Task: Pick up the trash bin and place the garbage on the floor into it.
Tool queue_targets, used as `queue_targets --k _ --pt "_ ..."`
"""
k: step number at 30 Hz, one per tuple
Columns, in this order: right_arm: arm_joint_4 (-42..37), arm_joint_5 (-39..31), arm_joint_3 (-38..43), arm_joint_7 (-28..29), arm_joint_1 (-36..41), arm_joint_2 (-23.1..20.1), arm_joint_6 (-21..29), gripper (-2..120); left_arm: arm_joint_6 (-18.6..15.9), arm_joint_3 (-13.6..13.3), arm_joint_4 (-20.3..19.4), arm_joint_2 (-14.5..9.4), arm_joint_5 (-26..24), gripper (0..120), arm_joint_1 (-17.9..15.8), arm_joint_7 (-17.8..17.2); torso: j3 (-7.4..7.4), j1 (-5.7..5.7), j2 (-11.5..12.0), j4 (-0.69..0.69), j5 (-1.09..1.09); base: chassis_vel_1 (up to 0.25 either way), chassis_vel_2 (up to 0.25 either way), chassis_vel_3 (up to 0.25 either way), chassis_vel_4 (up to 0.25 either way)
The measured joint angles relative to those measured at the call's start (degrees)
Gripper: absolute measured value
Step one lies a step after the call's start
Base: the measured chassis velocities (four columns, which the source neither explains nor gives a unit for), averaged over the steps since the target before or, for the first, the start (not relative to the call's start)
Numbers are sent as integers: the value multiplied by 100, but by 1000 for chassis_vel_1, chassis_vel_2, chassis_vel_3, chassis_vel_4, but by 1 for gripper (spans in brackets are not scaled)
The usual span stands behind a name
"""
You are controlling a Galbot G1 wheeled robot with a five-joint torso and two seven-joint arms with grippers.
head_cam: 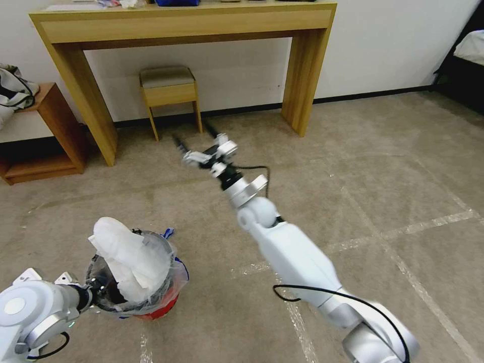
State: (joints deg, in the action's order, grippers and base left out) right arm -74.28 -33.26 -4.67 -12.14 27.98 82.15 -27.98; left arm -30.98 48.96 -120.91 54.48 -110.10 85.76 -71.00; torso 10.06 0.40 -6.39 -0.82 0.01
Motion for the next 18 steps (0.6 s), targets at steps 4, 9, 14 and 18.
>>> queue_targets --k 4,9,14,18 --pt "-123 142 257 222 260 -251 30 100 14 61 -47 17 31 0 56 -38 0 0 0 0 0 0 0 0 0" --pt "-180 338 515 380 624 -423 34 100 71 183 -106 8 62 0 139 -95 0 0 0 0 0 0 0 0 0" --pt "109 522 1049 365 1133 -471 -135 100 60 474 -156 -88 132 0 375 -102 0 0 0 1 0 0 0 0 0" --pt "115 557 1232 377 1404 -461 -155 100 59 522 -139 -52 195 0 416 -60 0 0 0 1 -1 0 0 0 0"
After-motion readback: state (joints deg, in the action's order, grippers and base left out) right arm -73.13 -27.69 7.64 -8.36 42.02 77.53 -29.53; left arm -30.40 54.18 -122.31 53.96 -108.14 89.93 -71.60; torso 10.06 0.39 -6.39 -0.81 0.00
